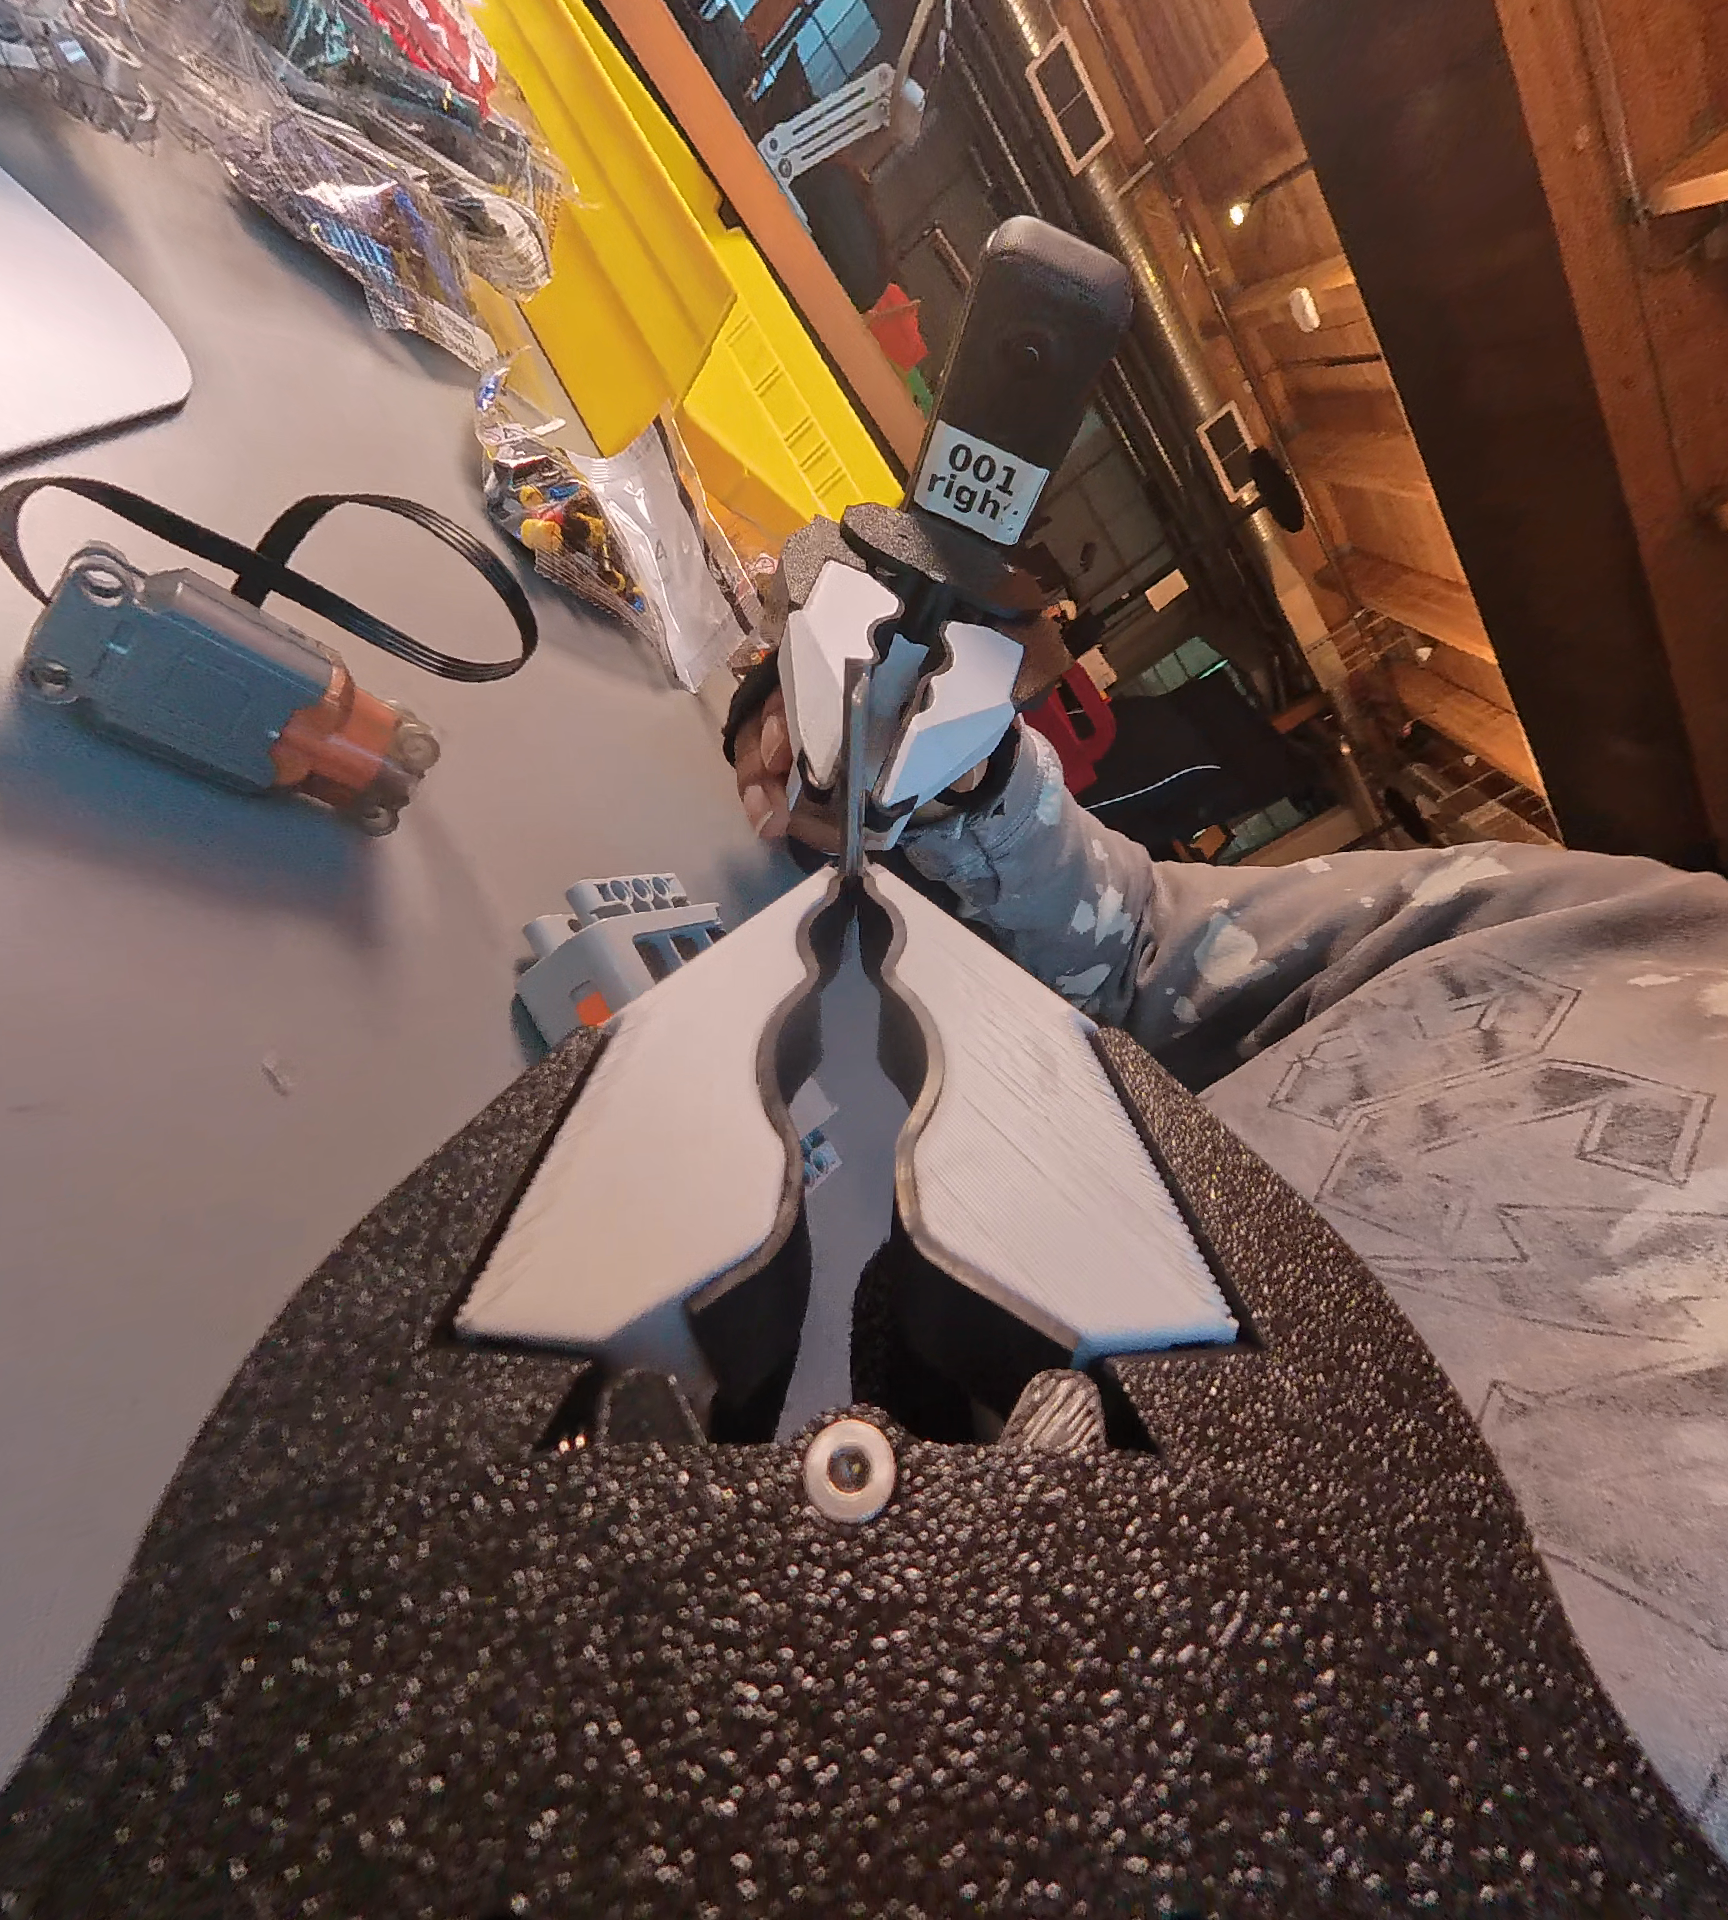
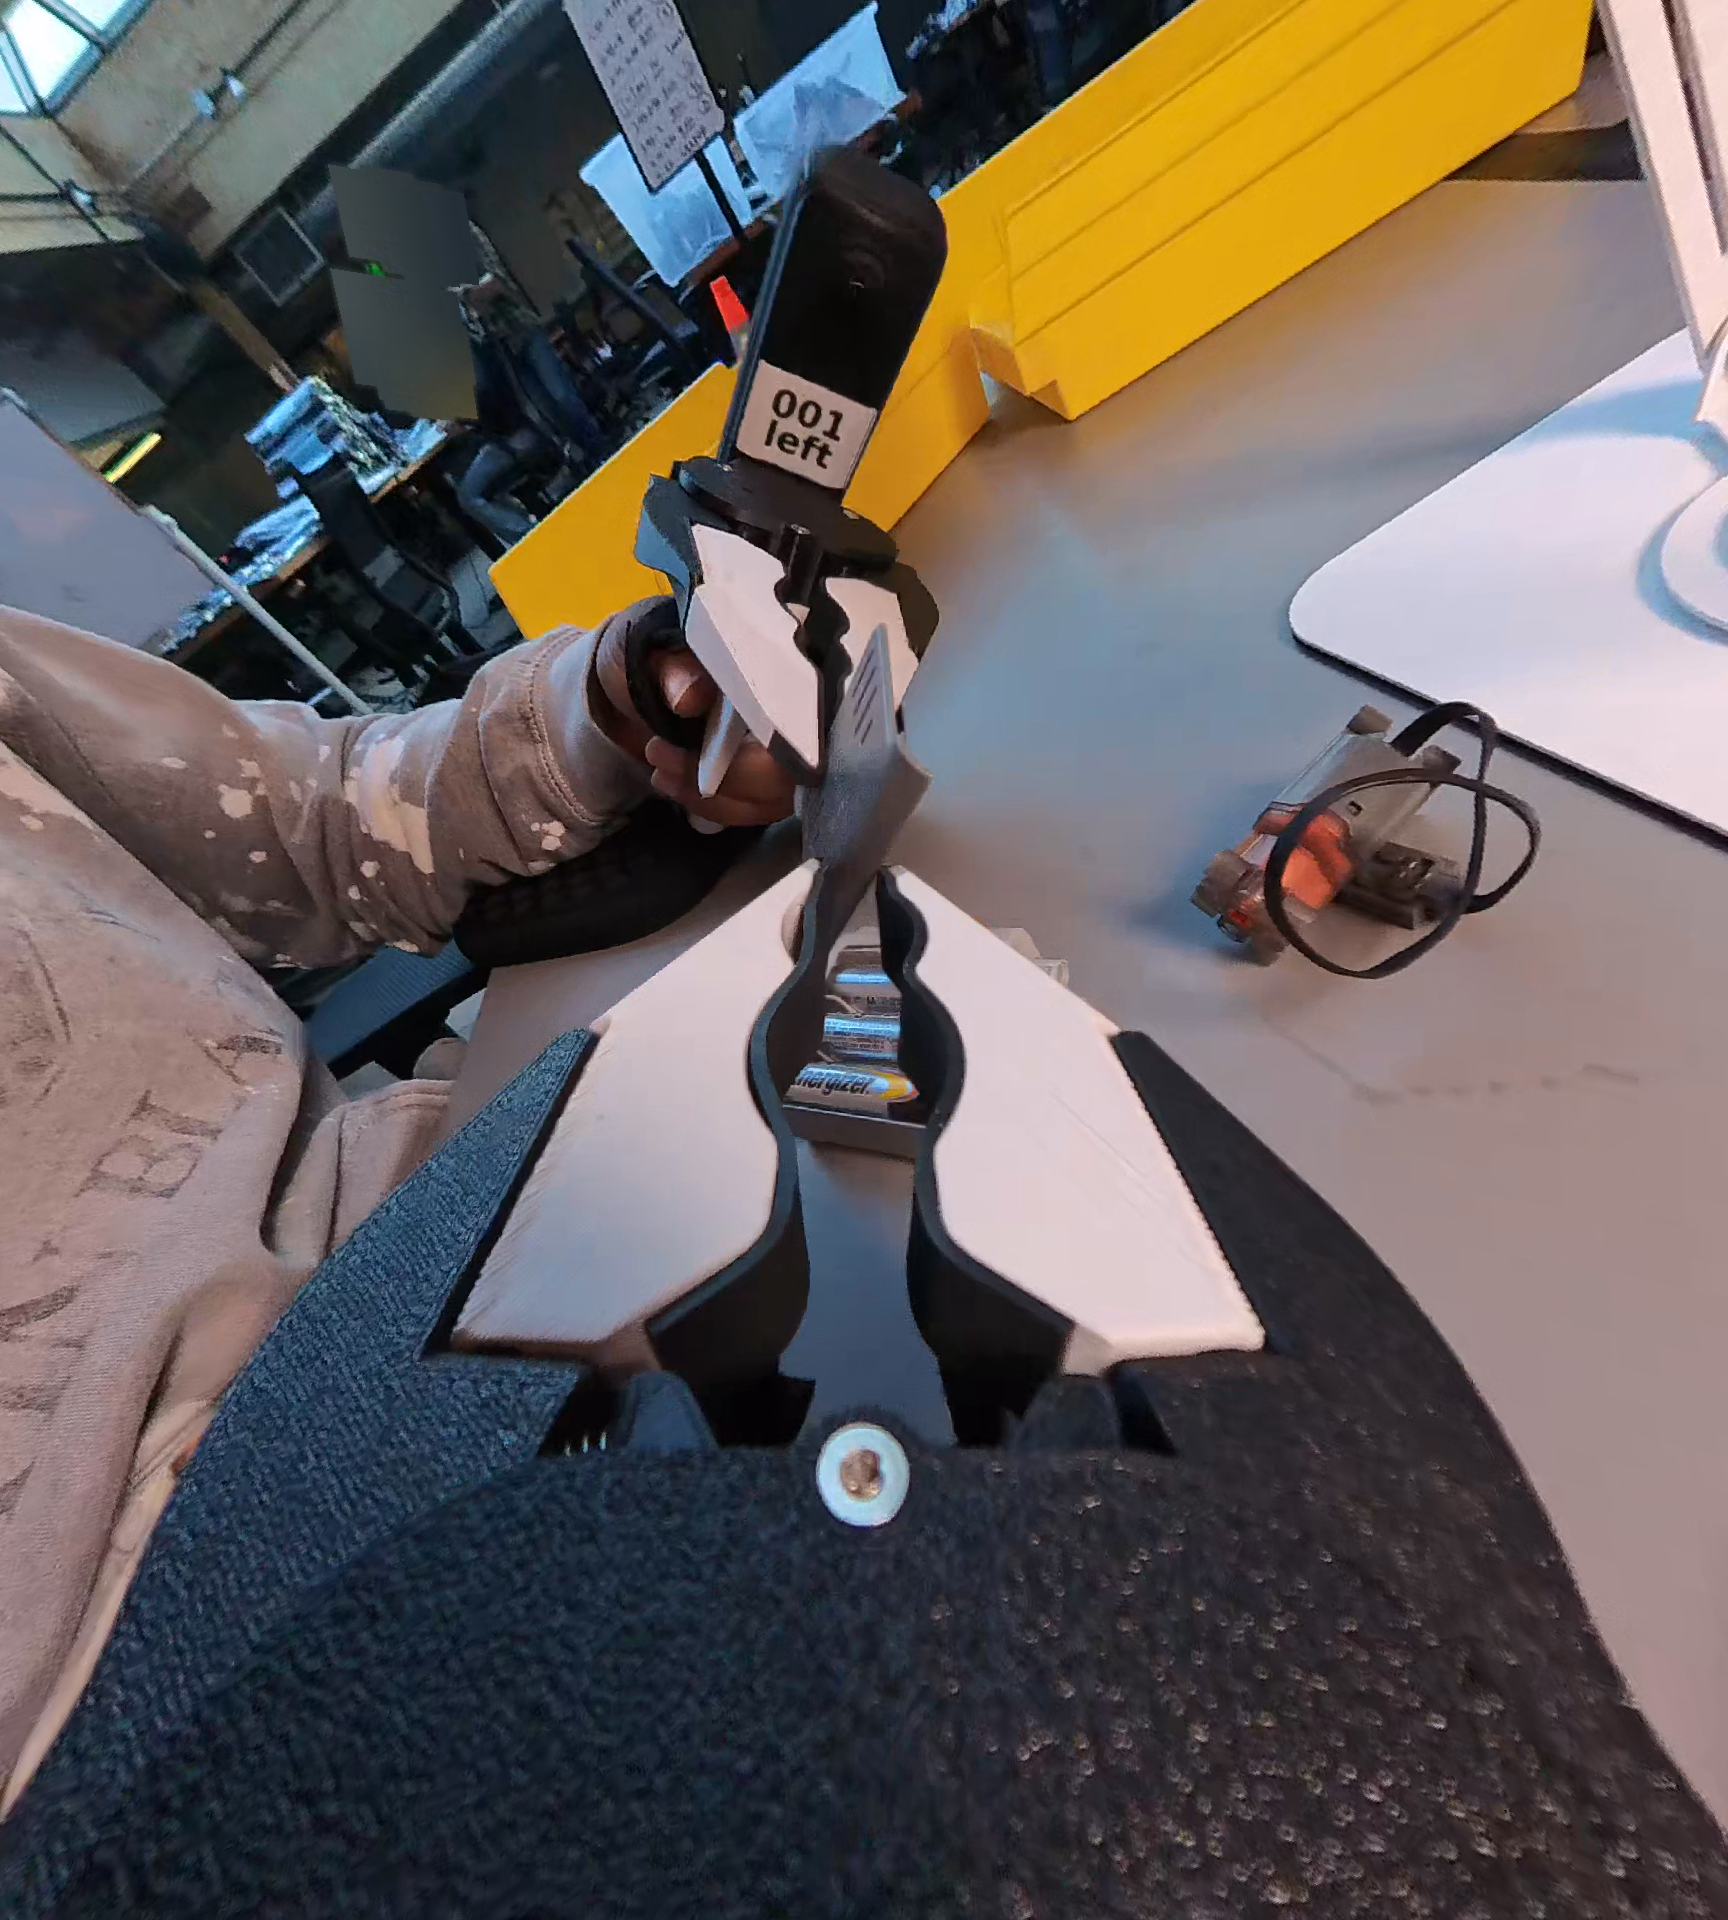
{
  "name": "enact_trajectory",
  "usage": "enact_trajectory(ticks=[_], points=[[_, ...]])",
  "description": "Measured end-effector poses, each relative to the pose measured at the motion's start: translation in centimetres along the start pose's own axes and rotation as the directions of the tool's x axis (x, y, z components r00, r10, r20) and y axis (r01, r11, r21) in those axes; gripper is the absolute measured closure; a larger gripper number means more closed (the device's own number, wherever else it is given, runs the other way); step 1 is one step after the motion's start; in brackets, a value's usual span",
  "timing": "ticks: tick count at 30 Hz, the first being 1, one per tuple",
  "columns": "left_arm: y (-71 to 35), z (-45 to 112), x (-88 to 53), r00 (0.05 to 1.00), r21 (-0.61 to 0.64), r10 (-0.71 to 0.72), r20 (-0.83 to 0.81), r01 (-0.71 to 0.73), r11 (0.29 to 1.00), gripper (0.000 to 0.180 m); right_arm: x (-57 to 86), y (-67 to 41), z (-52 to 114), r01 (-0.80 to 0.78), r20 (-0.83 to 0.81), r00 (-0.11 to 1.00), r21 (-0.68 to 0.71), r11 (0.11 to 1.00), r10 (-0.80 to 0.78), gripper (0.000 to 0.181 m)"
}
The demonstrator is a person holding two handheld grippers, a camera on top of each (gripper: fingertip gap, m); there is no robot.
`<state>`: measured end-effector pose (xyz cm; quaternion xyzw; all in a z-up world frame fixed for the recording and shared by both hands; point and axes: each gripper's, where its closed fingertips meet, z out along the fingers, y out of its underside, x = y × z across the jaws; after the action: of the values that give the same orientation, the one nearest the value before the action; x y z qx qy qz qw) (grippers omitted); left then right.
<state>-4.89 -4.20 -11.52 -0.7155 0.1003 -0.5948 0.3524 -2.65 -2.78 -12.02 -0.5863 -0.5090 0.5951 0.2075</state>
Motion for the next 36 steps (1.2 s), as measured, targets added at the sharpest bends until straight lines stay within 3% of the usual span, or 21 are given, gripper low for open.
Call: enact_trajectory(ticks=[2,5,9,11,18,25,30,36], points=[[-0.2,-0.2,0.0,0.999,0.013,-0.032,-0.015,0.032,0.999,0.180,0.4,-0.5,-0.4,0.081,-0.045,0.996,0.016,0.997,-0.080,0.166],[-0.2,-0.5,-0.1,0.995,0.015,-0.097,-0.039,0.097,0.995,0.180,0.3,-0.8,-1.0,0.362,-0.128,0.922,-0.048,0.931,-0.365,0.127],[0.1,-0.3,0.1,0.982,0.000,-0.169,-0.086,0.170,0.985,0.180,0.3,1.2,-0.2,0.686,-0.170,0.649,-0.292,0.666,-0.742,0.083],[0.3,-0.1,0.1,0.974,-0.008,-0.203,-0.103,0.203,0.979,0.180,0.8,2.2,0.6,0.722,-0.172,0.556,-0.384,0.575,-0.813,0.085],[0.5,0.0,0.5,0.964,-0.024,-0.234,-0.125,0.233,0.972,0.180,0.4,0.6,0.7,0.773,-0.249,0.471,-0.345,0.532,-0.846,0.111],[1.1,0.4,1.0,0.966,-0.062,-0.225,-0.131,0.218,0.974,0.180,-0.3,-0.5,0.3,0.773,-0.270,0.499,-0.291,0.563,-0.824,0.095],[1.5,0.6,1.2,0.970,-0.085,-0.209,-0.128,0.199,0.976,0.180,-0.7,1.0,0.7,0.785,-0.190,0.493,-0.323,0.528,-0.849,0.114],[1.4,0.7,1.0,0.978,-0.076,-0.182,-0.103,0.175,0.982,0.180,-0.7,1.0,0.7,0.755,-0.186,0.537,-0.329,0.567,-0.823,0.114]])
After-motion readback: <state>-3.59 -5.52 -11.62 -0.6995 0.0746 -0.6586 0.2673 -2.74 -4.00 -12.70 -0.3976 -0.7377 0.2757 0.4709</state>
